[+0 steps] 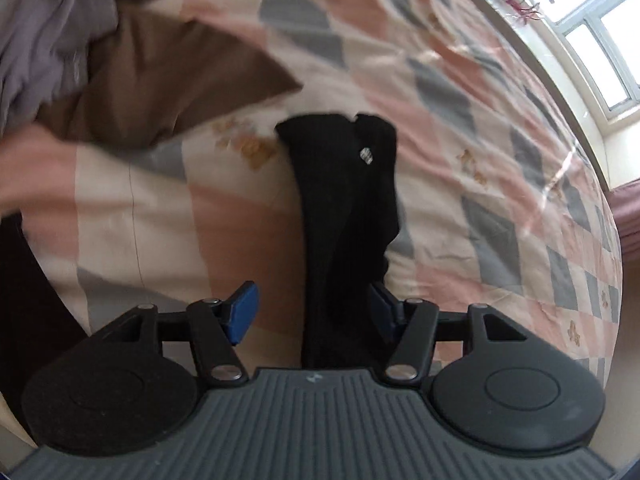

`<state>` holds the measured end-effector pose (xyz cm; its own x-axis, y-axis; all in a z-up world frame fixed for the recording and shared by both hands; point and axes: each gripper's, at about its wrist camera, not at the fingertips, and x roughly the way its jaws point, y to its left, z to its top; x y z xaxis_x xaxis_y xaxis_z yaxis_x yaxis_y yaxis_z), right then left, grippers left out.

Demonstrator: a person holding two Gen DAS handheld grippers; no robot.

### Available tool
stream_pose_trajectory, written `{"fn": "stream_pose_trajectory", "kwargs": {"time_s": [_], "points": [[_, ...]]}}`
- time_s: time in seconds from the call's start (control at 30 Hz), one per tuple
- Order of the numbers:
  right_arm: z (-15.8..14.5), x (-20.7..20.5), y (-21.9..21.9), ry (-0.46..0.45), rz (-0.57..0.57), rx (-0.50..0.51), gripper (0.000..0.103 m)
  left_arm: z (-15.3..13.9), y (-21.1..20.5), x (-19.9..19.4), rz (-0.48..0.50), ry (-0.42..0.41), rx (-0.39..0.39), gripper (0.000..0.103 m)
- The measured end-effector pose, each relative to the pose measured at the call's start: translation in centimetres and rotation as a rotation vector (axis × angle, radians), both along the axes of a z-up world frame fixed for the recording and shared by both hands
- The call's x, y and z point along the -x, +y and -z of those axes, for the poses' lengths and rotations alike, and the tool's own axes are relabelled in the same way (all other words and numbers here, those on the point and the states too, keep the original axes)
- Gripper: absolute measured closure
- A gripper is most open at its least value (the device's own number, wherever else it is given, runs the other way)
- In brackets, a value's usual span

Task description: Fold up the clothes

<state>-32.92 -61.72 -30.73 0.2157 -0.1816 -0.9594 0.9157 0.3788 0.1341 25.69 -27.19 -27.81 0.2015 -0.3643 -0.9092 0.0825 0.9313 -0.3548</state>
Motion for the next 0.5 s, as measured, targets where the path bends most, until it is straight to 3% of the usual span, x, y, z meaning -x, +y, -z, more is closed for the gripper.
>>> {"fn": "stream_pose_trajectory", "kwargs": {"time_s": [0.03, 0.17, 0.2, 0.23, 0.27, 0.37, 0.5], "points": [[0.3, 0.1, 0.2, 0.010, 0.005, -0.011, 0.035, 1.7, 0.3, -0.1, -0.019, 0.031, 0.007, 0.048], [0.9, -0.2, 1.1, 0.056, -0.003, -0.029, 0.035, 5.1, -1.2, -1.8, -0.036, 0.030, 0.029, 0.049], [0.9, -0.4, 1.3, 0.064, -0.008, -0.028, 0.035, 5.4, -1.6, -2.2, -0.040, 0.029, 0.046, 0.066], [1.0, -0.5, 1.4, 0.070, -0.011, -0.027, 0.035, 5.2, -2.0, -2.5, -0.040, 0.023, 0.046, 0.100], [1.0, -0.7, 1.4, 0.075, -0.012, -0.025, 0.035, 4.7, -2.3, -2.6, -0.039, 0.010, 0.047, 0.103], [1.2, -0.8, 1.3, 0.098, 0.005, -0.023, 0.035, -0.4, -2.0, -1.3, -0.007, -0.123, 0.079, 0.102], [1.4, 0.1, 0.7, 0.105, 0.060, -0.014, 0.035, -9.7, 0.1, -0.3, -0.040, -0.184, 0.159, 0.102]]}}
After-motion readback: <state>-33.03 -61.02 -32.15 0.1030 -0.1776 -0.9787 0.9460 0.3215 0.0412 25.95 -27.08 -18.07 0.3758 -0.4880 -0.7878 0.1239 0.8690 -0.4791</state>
